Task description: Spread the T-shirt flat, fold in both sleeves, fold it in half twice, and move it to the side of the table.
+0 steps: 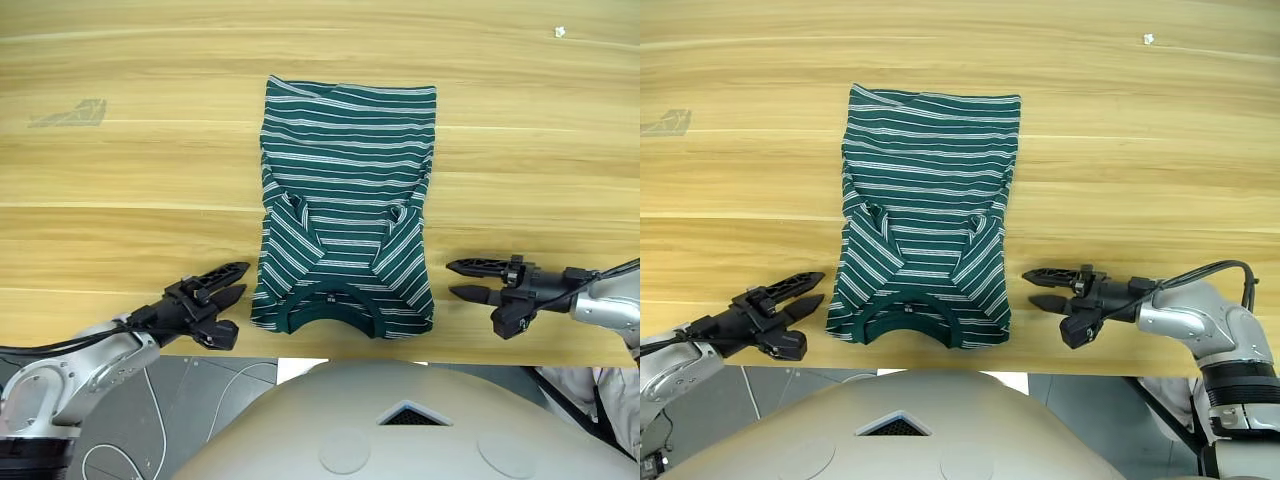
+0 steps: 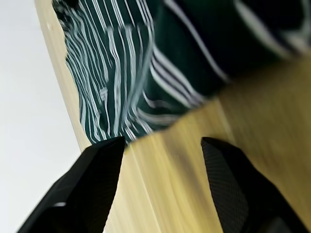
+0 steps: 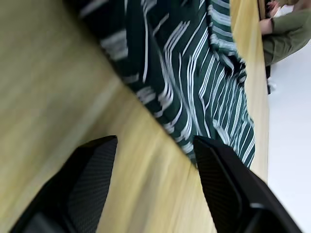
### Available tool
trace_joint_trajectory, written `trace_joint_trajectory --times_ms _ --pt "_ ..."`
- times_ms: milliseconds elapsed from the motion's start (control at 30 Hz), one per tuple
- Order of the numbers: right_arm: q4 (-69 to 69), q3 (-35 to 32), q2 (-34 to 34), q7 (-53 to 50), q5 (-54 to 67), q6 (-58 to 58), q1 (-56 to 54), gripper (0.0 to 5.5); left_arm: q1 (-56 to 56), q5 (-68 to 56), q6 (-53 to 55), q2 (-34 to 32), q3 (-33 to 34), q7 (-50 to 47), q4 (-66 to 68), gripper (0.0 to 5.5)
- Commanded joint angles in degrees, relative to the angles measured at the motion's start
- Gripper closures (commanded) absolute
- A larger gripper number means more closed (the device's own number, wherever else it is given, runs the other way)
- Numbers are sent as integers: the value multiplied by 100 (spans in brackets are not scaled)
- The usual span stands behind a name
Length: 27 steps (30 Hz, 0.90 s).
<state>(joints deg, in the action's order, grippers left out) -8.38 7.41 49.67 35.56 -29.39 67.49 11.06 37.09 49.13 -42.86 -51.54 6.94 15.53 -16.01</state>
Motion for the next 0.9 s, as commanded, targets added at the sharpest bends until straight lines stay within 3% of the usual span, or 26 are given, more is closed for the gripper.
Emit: trace_joint_trajectory --times_ms 33,433,467,900 --pt "222 363 -42 -63 103 -146 147 260 -69 238 -93 -81 -421 162 4 259" --pt "505 1049 51 -113 379 -600 123 260 175 120 -67 -453 -742 524 -237 259" --pt "498 1091 74 -84 402 -645 120 260 156 93 -48 -480 -760 543 -221 277" --pt "475 1360 136 32 679 -1003 141 509 30 58 77 -647 -811 580 -45 513"
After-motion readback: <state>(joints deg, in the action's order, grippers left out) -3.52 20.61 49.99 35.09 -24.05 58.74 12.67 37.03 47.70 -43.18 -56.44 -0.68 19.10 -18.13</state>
